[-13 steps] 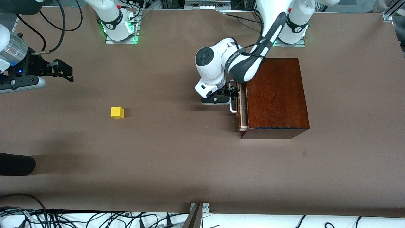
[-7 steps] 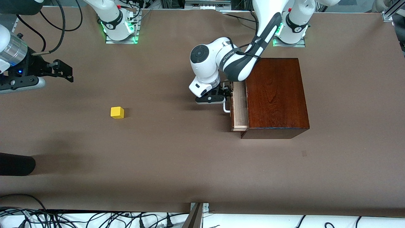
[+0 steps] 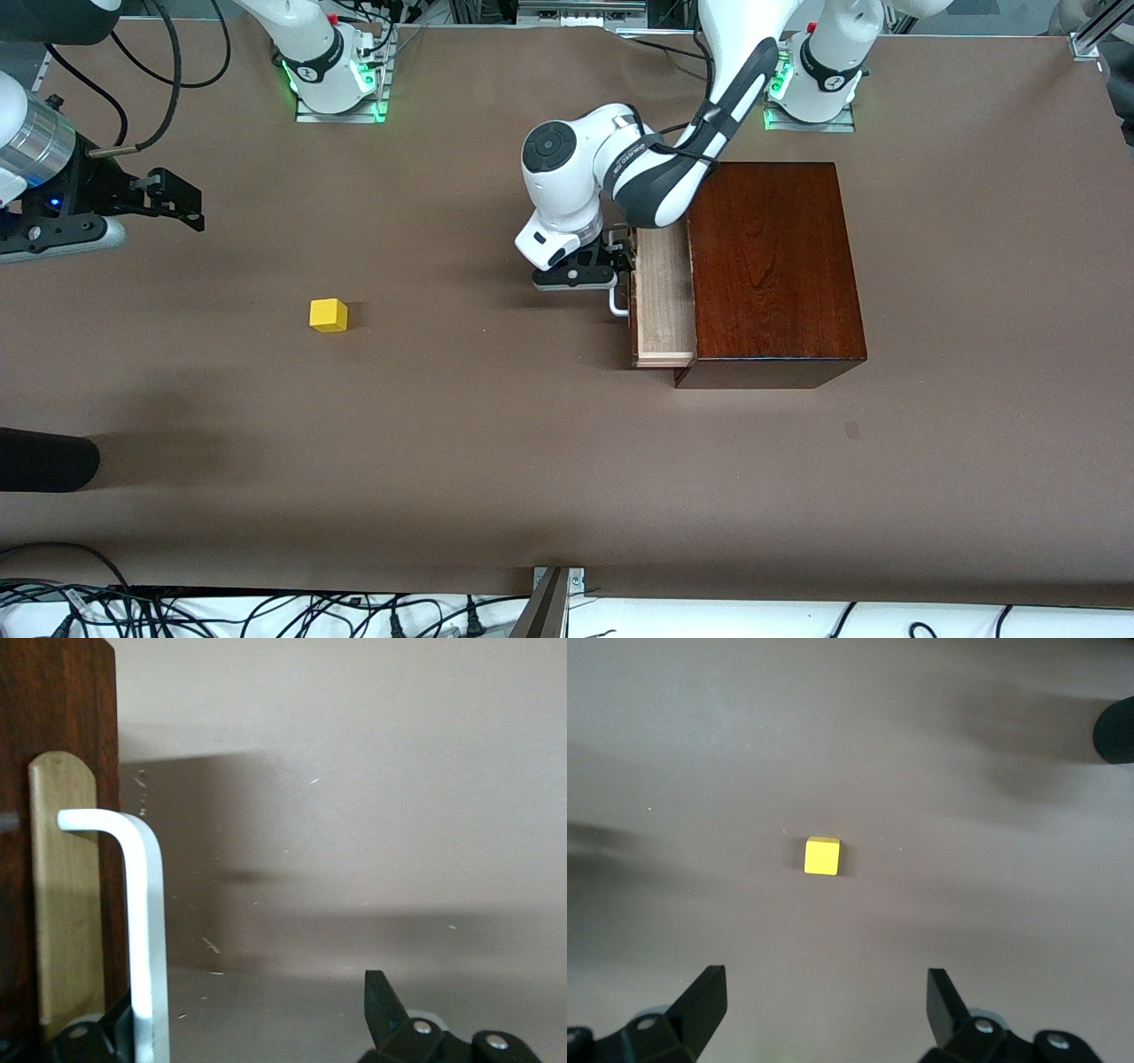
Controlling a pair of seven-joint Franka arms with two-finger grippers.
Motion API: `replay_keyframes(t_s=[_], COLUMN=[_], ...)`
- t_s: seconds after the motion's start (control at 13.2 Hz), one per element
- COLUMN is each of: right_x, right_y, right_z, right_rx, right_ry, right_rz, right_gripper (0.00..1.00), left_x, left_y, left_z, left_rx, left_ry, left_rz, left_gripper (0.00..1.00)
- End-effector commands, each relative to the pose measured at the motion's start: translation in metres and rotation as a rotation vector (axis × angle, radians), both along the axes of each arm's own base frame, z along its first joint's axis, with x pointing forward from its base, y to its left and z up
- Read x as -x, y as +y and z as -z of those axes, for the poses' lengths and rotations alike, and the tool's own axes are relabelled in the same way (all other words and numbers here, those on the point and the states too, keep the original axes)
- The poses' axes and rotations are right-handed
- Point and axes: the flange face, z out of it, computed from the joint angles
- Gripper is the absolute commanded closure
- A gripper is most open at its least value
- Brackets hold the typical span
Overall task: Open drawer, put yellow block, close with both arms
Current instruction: 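Pull the drawer open by its handle with the left gripper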
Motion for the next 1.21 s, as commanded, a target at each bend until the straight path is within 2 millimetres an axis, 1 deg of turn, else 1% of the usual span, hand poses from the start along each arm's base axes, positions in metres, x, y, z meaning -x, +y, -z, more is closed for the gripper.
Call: replay_keyframes(t_s=[0.0, 0.15, 0.23, 0.3, 0.38, 0.53, 0.61, 0.76, 0.91, 0.99, 1.06, 1.14], right_x=[-0.003, -0.003, -0.003, -0.003, -0.003, -0.003, -0.003, -0.003, -0.003, -0.011, -0.021, -0.025], right_y=[-0.003, -0.003, -0.003, -0.003, -0.003, -0.002, 0.000, 0.002, 0.005, 0.008, 0.012, 0.013], right_z=[-0.006, -0.005, -0.005, -0.005, -0.005, -0.005, -0.005, -0.006, -0.005, 0.005, 0.021, 0.025], right_rx=[0.000, 0.000, 0.000, 0.000, 0.001, 0.001, 0.000, -0.002, 0.000, -0.006, -0.016, -0.039], right_ry=[-0.002, 0.000, 0.000, 0.001, 0.003, 0.003, 0.003, -0.002, -0.003, -0.003, 0.003, -0.003], right_rz=[0.003, 0.003, 0.001, 0.001, 0.003, 0.002, -0.003, -0.006, -0.012, -0.018, -0.022, -0.020], right_gripper=[0.00, 0.00, 0.00, 0.00, 0.00, 0.00, 0.00, 0.00, 0.00, 0.00, 0.00, 0.00], left_x=[-0.003, -0.004, -0.004, -0.004, -0.005, -0.004, -0.006, -0.014, -0.030, -0.042, -0.051, -0.060], left_y=[-0.015, -0.014, -0.013, -0.006, 0.002, 0.018, 0.030, 0.063, 0.110, 0.137, 0.162, 0.188], left_z=[-0.009, -0.018, -0.032, -0.044, -0.061, -0.105, -0.124, -0.166, -0.203, -0.219, -0.234, -0.247], left_rx=[0.045, 0.045, 0.048, 0.018, -0.008, -0.031, -0.051, -0.074, -0.091, -0.089, -0.089, -0.089], left_ry=[-0.001, -0.006, -0.016, -0.007, 0.005, 0.023, 0.036, 0.046, 0.068, 0.076, 0.082, 0.092], left_rz=[-0.007, 0.000, 0.001, -0.002, 0.022, 0.111, 0.123, 0.103, 0.085, 0.105, 0.127, 0.140], left_gripper=[0.00, 0.00, 0.00, 0.00, 0.00, 0.00, 0.00, 0.00, 0.00, 0.00, 0.00, 0.00])
